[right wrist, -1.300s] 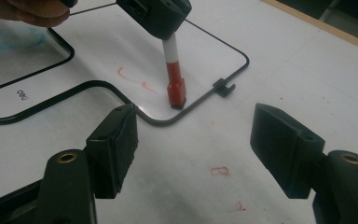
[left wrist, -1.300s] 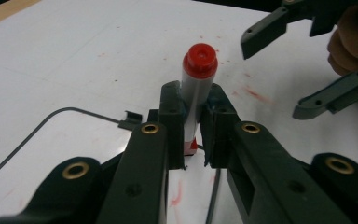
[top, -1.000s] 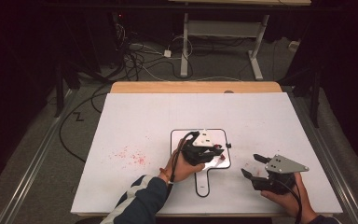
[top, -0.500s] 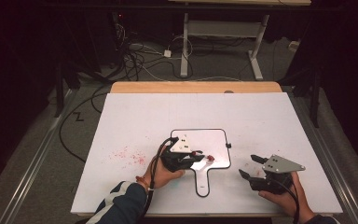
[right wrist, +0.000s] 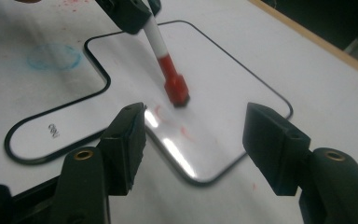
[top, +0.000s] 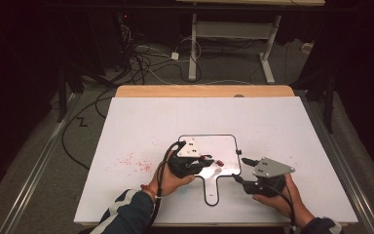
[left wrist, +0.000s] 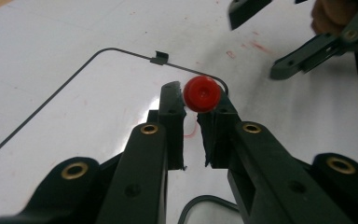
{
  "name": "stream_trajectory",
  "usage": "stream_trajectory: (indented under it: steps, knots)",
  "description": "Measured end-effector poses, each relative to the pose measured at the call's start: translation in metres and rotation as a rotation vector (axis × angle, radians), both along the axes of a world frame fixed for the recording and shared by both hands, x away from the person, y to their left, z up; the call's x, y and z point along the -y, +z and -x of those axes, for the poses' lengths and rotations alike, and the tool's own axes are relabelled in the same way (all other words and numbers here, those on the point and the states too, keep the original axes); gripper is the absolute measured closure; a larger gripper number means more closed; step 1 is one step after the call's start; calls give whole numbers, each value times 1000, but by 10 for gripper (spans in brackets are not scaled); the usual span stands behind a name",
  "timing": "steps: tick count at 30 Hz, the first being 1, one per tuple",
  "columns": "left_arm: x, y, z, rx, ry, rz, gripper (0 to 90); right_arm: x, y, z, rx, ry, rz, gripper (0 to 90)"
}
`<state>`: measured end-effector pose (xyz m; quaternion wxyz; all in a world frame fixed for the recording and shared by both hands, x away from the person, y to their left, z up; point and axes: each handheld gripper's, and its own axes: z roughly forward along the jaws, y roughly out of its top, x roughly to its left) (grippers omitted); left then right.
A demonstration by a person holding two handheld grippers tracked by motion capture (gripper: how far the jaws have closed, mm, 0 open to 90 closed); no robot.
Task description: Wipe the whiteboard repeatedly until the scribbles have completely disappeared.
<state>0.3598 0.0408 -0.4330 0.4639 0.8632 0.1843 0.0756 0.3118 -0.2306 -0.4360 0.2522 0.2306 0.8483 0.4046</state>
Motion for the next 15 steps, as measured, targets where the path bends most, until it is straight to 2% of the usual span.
stream_trajectory:
  steps: [1,7,11,15]
  knots:
    - [0,0,1,5,2,-7,783,-6,0,-3,14,9,8,416]
    - [-1,1,4,-11,6,2,783,-35,-3,-19,15,53,37,447]
    - [-3,3,7,-6,2,2,783,-45,-8,-27,4,58,45,470]
    - [-3,6,9,-3,3,16,783,-54,-11,-28,6,78,57,536]
